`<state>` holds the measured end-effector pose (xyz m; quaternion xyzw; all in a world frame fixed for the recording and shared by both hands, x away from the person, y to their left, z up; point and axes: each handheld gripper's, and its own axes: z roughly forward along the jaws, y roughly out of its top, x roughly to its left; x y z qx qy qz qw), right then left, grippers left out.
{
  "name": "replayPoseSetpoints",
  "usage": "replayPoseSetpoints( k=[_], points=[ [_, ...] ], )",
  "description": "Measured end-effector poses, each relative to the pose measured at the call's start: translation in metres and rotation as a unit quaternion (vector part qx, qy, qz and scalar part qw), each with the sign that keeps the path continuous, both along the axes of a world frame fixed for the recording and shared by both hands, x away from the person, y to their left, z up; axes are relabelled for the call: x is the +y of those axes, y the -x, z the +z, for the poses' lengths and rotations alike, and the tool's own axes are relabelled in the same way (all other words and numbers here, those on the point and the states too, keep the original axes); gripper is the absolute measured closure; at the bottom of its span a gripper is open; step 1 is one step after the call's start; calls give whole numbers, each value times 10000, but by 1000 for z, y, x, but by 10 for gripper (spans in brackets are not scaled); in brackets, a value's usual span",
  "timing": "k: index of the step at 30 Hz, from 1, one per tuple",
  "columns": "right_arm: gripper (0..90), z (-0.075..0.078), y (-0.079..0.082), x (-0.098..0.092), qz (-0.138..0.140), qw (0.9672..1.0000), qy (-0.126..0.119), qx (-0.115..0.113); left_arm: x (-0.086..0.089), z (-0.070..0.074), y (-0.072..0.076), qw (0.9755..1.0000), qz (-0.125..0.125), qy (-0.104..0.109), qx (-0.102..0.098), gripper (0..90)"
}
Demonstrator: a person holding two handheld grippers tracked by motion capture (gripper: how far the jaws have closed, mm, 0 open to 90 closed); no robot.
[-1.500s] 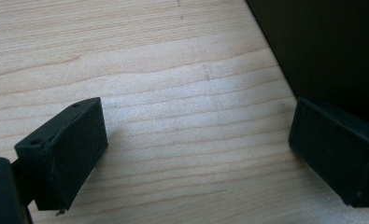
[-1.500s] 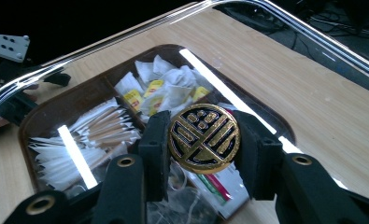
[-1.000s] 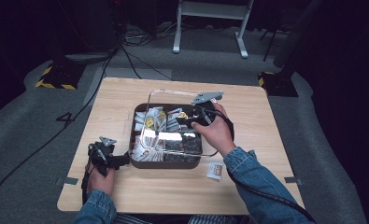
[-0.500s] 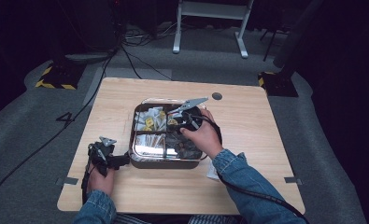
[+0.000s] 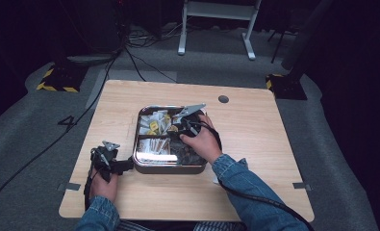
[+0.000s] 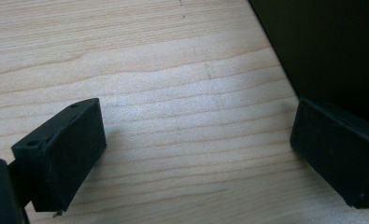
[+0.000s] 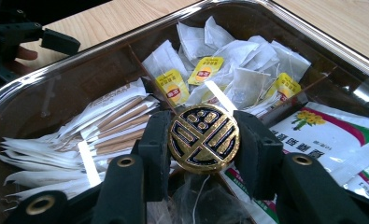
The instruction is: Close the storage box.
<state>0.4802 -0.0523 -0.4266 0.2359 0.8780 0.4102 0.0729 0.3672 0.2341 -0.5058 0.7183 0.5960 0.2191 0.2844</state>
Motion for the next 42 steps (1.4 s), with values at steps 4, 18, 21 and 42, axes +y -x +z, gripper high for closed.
replayPoseSetpoints(
  k=[4, 18, 21, 42],
  points=[
    [591, -5, -1, 2, 1, 10000, 1, 36, 0, 0, 0, 10000, 0, 1, 0, 35],
    [591, -12, -7, 4, 136, 9999, -83, 67, 0, 0, 0, 10000, -5, 1, 6, 35],
    [591, -12, -7, 4, 170, 9998, -70, 63, 0, 0, 0, 10000, -5, 2, 7, 35],
    [589, -13, -2, 4, 64, 10000, -41, -8, 0, 0, 0, 10000, -44, 1, 11, 36]
  ],
)
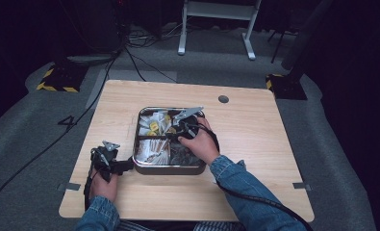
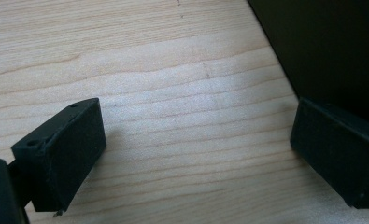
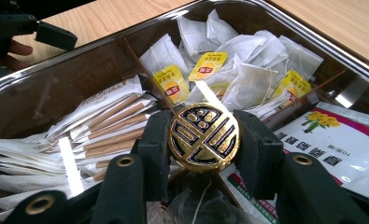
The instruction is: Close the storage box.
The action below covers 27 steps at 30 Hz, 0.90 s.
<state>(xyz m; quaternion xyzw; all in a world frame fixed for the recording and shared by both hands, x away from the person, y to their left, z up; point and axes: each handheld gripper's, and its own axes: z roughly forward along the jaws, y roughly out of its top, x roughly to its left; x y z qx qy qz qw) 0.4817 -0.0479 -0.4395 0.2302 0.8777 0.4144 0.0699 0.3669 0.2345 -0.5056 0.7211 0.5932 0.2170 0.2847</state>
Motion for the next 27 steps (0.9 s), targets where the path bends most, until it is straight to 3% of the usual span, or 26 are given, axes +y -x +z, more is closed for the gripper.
replayPoseSetpoints(
  k=[4, 12, 15, 27],
  points=[
    [588, -2, 0, 1, 13, 9999, 78, -150, 0, 0, 0, 10000, 2, -2, -7, 36],
    [582, -2, 1, 1, 4, 9998, 85, -171, 0, 0, 0, 10000, 3, -1, -9, 36],
    [519, 0, 1, 1, -33, 9998, -20, -177, 0, 0, 0, 10000, 4, -2, -9, 35],
    [455, 34, 9, -19, -147, 9988, -281, -377, 0, 0, 0, 10000, 2, -3, -8, 36]
  ],
)
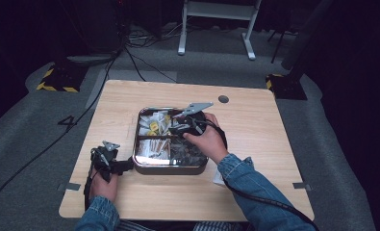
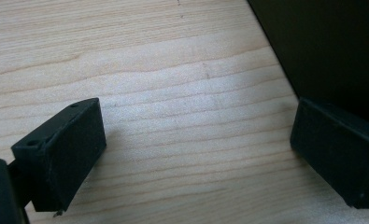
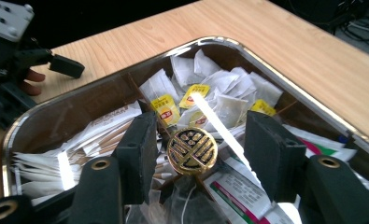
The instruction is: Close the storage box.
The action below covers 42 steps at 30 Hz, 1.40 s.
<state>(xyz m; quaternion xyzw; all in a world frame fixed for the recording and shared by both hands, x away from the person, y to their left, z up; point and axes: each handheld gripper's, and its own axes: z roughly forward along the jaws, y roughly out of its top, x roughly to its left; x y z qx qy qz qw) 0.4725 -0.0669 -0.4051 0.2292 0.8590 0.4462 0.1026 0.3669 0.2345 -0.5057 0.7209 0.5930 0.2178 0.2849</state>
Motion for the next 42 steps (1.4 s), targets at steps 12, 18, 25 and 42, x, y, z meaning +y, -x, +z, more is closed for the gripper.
replayPoseSetpoints(
  k=[12, 18, 25, 42],
  points=[
    [447, 30, 11, -37, -176, 9997, -147, 31, 0, 0, 0, 10000, -1, 4, 7, 36],
    [448, 37, 16, -66, -334, 9992, -215, 46, 0, 0, 0, 10000, 0, 6, 6, 36],
    [449, 42, 23, -103, -592, 9979, -275, 11, 0, 0, 0, 10000, -1, 5, 7, 36],
    [447, 37, 49, -183, -1282, 9915, -200, 58, 0, 0, 0, 10000, -3, 8, 8, 36]
  ],
)
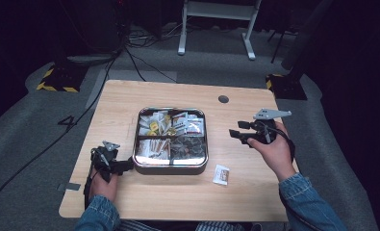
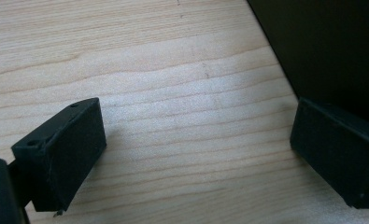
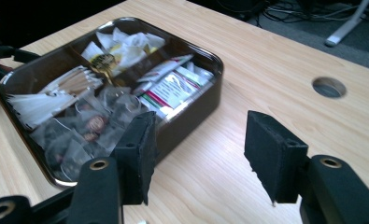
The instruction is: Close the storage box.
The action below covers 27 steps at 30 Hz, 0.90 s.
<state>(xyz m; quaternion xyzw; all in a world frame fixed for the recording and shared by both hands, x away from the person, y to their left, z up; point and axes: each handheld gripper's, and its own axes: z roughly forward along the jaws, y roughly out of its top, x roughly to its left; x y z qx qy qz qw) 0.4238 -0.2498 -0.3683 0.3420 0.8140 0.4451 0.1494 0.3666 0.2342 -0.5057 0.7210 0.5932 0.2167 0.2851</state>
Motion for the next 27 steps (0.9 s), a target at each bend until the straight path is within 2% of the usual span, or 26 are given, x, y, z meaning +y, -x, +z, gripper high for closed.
replayPoseSetpoints(
  k=[5, 10, 13, 21, 27],
  points=[
    [444, -12, 6, -19, -179, 9998, -49, 118, 0, 0, 0, 10000, -1, -2, 0, 36],
    [443, -27, 12, -34, -297, 9995, -12, 140, 0, 0, 0, 10000, 7, -15, -10, 40],
    [443, -36, 15, -41, -351, 9992, 134, 135, 0, 0, 1, 10000, 14, -23, -12, 42],
    [438, -61, 23, -55, -451, 9984, 288, 200, 0, 0, 1, 10000, 15, -25, -11, 42],
    [435, -81, 28, -64, -602, 9977, 206, 235, 0, 0, 1, 10000, 11, -21, -13, 42]
  ],
)
